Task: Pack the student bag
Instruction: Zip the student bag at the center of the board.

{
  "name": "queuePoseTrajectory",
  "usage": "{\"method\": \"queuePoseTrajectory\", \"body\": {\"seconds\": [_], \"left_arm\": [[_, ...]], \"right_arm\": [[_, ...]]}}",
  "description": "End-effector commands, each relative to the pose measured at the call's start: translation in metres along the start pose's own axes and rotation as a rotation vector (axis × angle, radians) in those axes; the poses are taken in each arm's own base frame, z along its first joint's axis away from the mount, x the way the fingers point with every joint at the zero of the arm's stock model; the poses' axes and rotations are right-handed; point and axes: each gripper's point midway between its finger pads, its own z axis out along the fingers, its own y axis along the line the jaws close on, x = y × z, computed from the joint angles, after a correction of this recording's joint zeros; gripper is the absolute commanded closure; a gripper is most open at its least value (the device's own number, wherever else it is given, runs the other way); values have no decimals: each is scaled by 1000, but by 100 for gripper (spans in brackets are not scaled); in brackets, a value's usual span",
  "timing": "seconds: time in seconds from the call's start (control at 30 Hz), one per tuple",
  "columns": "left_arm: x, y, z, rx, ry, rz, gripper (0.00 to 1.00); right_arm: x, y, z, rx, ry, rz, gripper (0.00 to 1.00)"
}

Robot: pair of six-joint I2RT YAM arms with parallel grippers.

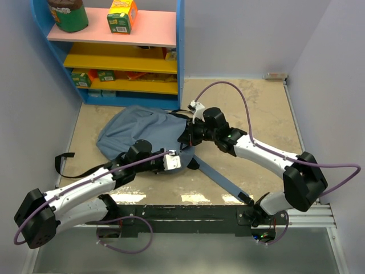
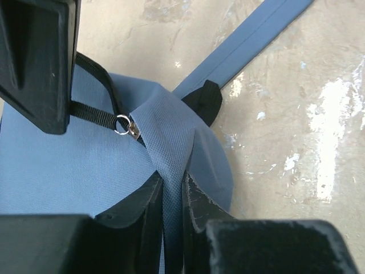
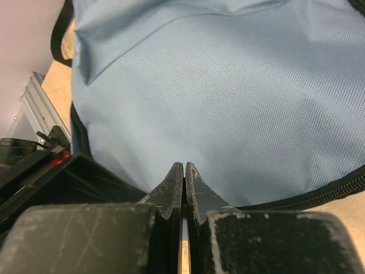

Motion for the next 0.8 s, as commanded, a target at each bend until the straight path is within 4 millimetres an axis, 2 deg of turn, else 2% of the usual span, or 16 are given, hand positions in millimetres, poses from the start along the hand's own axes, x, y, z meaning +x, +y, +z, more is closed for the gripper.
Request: {"method": "queuePoseTrajectory", "body": {"seconds": [0.0, 0.07, 0.17, 0.37, 0.4, 0.47, 0.63, 0.67, 0.73, 0.77], "left_arm": [[-35, -17, -4, 118, -120, 46, 84], [-33, -25, -6, 153, -116, 80, 94], [-31, -39, -10, 213, -115, 111, 100], [-28, -52, -20, 277, -107, 157, 100], [-29, -57, -22, 304, -117, 164, 100], [-30, -63, -27, 337, -120, 180, 100], [-34, -73, -39, 407, -131, 240, 100], [-29, -79, -43, 435, -114, 236, 100], [-30, -80, -46, 443, -112, 241, 100], [-29, -82, -48, 447, -105, 238, 100]], "right_arm": [[-23, 2, 4, 5, -62, -38, 100], [-26, -9, 5, 61, -79, -41, 100], [-35, -24, 3, 117, -102, -46, 100], [-60, -36, 4, 162, -147, -63, 100], [-69, -35, 4, 163, -163, -70, 100], [-74, -34, 5, 162, -171, -75, 100], [-77, -33, 8, 159, -163, -71, 100], [-78, -31, 7, 154, -166, -73, 100], [-79, -22, 1, 117, -171, -93, 100], [-84, -7, -3, 47, -196, -115, 100]]}}
